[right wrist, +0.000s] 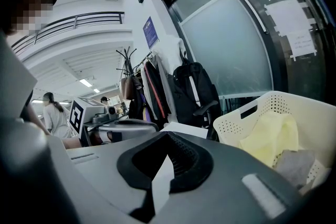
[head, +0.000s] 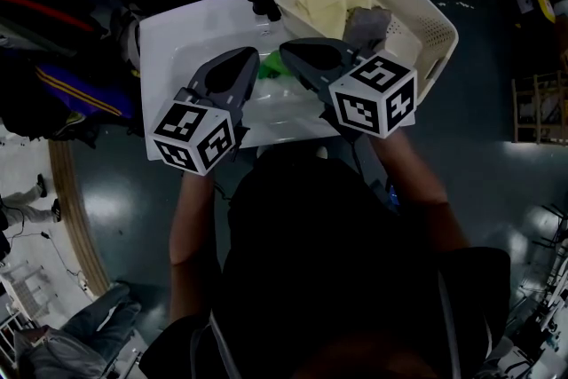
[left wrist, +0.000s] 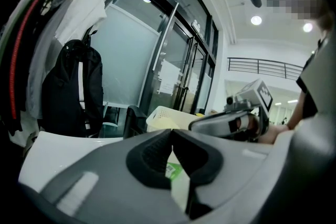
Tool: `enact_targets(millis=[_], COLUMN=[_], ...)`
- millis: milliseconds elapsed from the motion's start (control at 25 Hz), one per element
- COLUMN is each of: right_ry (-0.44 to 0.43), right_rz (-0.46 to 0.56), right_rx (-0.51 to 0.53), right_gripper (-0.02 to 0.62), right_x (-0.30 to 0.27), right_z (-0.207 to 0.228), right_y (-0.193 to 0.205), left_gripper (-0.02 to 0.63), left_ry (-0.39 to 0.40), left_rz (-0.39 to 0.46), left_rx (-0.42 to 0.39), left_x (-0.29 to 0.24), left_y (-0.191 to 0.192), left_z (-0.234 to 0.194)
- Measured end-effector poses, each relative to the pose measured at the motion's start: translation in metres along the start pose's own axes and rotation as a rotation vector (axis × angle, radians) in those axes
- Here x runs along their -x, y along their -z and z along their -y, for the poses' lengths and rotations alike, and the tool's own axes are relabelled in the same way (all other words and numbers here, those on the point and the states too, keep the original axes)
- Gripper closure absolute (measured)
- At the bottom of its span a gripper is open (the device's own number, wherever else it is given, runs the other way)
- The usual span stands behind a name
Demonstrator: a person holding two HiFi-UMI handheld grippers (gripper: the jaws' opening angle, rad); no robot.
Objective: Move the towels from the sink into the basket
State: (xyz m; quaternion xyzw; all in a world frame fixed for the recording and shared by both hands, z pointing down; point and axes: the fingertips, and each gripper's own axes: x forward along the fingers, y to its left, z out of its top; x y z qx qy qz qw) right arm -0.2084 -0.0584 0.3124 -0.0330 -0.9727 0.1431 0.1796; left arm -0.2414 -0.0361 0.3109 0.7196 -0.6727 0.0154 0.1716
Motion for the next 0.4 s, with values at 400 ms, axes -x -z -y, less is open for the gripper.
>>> enact_targets(millis=[400], right_ry=[-0.004], right_rz=[0.006], right_rx=[-0.003], right_gripper=[0.597], right_x=[0.002], right_z=[-0.0045], right_y=[-0.0019], left_gripper=[0.597], left_ry=[-0.008], left_rz=[-0.007], left_rx=[0.004], left_x=[0.0035], left_y=[0.0007], left_z=[0.001])
